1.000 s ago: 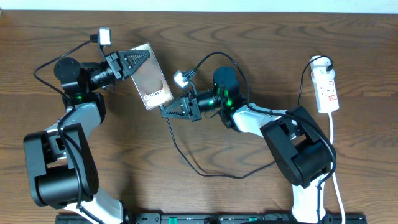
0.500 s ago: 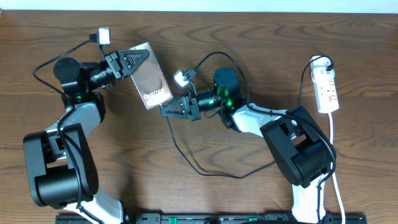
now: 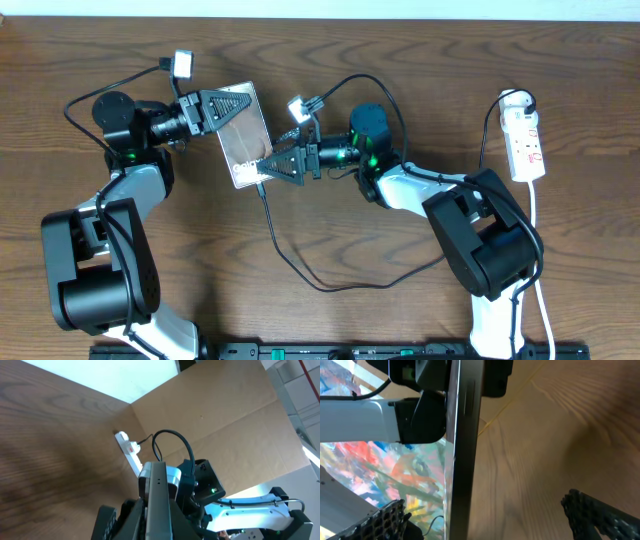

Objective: Plug charger to phone and switch on socket

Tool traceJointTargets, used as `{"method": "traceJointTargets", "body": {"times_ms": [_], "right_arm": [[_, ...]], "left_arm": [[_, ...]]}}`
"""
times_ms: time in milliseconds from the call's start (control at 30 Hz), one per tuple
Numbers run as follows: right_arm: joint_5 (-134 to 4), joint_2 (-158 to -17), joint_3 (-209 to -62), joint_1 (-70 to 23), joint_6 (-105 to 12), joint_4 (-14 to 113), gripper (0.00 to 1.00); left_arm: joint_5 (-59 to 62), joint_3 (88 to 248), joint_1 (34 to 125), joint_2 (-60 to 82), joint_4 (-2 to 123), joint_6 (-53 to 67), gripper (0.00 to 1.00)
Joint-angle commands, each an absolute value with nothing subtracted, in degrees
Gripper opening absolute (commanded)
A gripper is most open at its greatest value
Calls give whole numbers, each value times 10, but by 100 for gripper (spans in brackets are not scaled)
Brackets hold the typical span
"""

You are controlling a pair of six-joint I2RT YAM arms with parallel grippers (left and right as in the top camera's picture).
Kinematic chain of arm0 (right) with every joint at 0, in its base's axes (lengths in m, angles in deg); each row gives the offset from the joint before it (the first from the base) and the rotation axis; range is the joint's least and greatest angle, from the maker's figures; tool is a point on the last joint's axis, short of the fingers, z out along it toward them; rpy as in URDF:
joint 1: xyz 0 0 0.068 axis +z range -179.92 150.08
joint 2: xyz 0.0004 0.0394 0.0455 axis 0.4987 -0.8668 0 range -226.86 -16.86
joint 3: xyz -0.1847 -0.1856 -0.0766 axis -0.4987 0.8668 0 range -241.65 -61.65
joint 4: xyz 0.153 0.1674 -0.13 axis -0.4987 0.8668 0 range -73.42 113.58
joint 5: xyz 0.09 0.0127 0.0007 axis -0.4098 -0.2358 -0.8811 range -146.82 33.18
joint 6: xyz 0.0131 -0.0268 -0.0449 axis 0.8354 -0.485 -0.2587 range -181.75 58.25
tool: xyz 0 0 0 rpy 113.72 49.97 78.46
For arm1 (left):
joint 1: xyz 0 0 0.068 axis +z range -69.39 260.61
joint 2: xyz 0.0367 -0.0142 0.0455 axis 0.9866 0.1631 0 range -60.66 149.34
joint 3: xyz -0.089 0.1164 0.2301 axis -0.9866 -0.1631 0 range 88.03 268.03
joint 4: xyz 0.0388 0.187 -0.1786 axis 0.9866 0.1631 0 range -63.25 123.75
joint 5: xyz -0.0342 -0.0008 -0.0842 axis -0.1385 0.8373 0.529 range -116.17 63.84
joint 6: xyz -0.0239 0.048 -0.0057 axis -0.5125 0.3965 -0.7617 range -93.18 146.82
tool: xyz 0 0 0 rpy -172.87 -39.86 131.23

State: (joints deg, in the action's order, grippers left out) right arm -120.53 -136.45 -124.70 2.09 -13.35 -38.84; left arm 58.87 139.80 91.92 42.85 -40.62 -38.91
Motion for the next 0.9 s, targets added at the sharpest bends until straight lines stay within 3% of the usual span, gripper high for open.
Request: {"method": "traceJointTargets", "body": {"times_ms": [0,300,500,600,667,867], "right_arm": [[-1197,-1359,-1257,20,-136,-395,99],[-1203,-1359,-1257,-9,-124,-394,99],[-1222,-1359,-1257,-46,-99,-393,99],[-1237,-1359,-1257,-58,-99,-391,99],[-1251,-1359,-1257,-66,-99,-380,99],[-1269,-1359,-1257,-67,-102,-363,99]], "left_arm": [[595,1397,922,421,-411,-385,7],[561,1397,982,421,-398,-385,7],[534,1397,1077,421,-304,-368,8],[526,1397,1115,421,-218,-312,7],[489,1396,1138,421,-80,-209,7],[351,1396,1131,421,180,-46,7]]}}
